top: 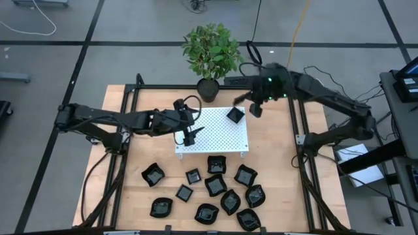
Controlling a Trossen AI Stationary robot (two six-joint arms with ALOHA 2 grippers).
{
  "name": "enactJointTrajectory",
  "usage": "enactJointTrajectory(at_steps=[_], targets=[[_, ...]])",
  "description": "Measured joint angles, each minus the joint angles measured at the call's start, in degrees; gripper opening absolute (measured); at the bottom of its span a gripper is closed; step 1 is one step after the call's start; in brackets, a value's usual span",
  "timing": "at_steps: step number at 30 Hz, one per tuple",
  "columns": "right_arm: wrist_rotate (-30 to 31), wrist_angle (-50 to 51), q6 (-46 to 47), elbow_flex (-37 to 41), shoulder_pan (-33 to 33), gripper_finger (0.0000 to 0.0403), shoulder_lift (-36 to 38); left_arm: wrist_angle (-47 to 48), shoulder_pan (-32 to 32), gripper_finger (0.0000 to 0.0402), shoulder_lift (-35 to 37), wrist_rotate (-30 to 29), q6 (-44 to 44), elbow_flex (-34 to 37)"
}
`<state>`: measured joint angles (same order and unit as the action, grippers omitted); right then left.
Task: Pick & Place Mini shaped plates
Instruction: Stack the black square plate on top of the black square plate on the shelf
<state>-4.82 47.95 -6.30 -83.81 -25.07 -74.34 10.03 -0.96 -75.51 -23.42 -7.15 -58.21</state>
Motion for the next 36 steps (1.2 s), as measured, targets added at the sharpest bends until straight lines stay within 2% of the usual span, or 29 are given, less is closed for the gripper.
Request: enactJointTrajectory(at_steps=[6,15,32,36], targets=[[-9.96,8.37,-2.75,-1.7,-2.11,0.0,-6.3,-0.74,0.21,0.0335,0.01,0.0,0.36,0.0],[-10.14,10.15,-5.36,-1.74,-2.26,0.0,-11.91,-1.05,0.21,0.0335,-0.02,0.0,0.4,0.0],[-10.12,11.34,-6.59,-1.7,-3.09,0.0,-12.02,-0.76,0.95,0.0335,-0.02,-0.03,0.15,0.0],[-10.12,10.85,-7.11,-1.73,-2.94,0.0011,-11.94,-0.73,0.95,0.0335,-0.02,-0.04,0.16,0.0]])
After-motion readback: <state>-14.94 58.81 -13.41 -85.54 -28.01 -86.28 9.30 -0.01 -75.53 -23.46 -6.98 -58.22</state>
